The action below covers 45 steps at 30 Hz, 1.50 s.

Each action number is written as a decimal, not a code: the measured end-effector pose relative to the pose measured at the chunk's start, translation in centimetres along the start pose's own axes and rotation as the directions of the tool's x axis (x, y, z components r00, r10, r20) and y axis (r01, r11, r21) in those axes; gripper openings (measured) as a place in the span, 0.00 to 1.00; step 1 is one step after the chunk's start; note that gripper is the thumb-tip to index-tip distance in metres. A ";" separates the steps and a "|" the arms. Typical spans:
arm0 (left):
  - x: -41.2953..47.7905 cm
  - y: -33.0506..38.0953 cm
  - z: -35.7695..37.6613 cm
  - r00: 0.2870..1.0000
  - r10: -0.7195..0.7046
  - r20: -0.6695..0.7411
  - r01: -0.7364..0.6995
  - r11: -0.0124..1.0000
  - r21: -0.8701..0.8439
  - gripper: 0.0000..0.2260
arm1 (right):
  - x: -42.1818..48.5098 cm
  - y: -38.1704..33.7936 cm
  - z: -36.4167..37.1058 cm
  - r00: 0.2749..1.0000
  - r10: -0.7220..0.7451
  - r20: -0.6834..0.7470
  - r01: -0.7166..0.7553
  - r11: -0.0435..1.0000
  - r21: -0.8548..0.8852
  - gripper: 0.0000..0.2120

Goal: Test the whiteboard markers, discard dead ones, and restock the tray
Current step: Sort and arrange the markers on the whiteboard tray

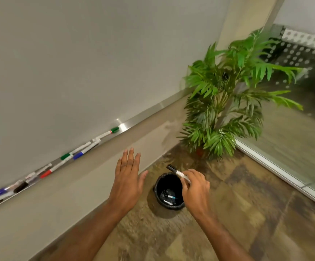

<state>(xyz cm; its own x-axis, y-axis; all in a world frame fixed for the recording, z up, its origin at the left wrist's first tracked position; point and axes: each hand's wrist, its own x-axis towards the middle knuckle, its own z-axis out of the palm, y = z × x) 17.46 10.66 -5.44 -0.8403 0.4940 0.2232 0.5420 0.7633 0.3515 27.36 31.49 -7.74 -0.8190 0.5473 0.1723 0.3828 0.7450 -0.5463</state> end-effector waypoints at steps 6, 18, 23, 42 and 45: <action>0.6 -1.1 4.8 0.999 -0.018 0.036 0.019 0.999 -0.034 0.31 | 0.3 5.3 5.0 0.992 0.104 0.068 -0.095 0.988 -0.125 0.08; 2.2 -3.0 13.1 0.991 -0.078 0.106 0.081 0.996 -0.030 0.30 | 5.0 12.1 14.9 0.963 0.129 0.235 -0.065 0.963 -0.261 0.10; 3.3 -3.7 15.6 0.987 -0.100 0.124 0.104 0.994 -0.032 0.29 | 7.7 14.0 18.2 0.952 0.111 0.284 -0.014 0.946 -0.323 0.11; 3.2 -2.0 18.1 0.982 -0.092 0.163 0.102 0.994 -0.048 0.30 | 8.9 15.4 18.3 0.984 0.030 0.174 -0.002 0.987 -0.161 0.15; 3.2 -1.1 16.7 0.986 -0.094 0.139 0.101 0.994 -0.047 0.30 | 8.1 13.8 15.9 0.992 -0.008 0.128 0.021 0.995 -0.097 0.15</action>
<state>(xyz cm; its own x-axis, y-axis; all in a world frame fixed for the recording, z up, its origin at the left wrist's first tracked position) 14.21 18.39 -20.30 -0.8788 0.4733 0.0604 0.4534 0.7889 0.4147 19.21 40.18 -26.89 -0.8702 0.4877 0.0707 0.4053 0.7899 -0.4602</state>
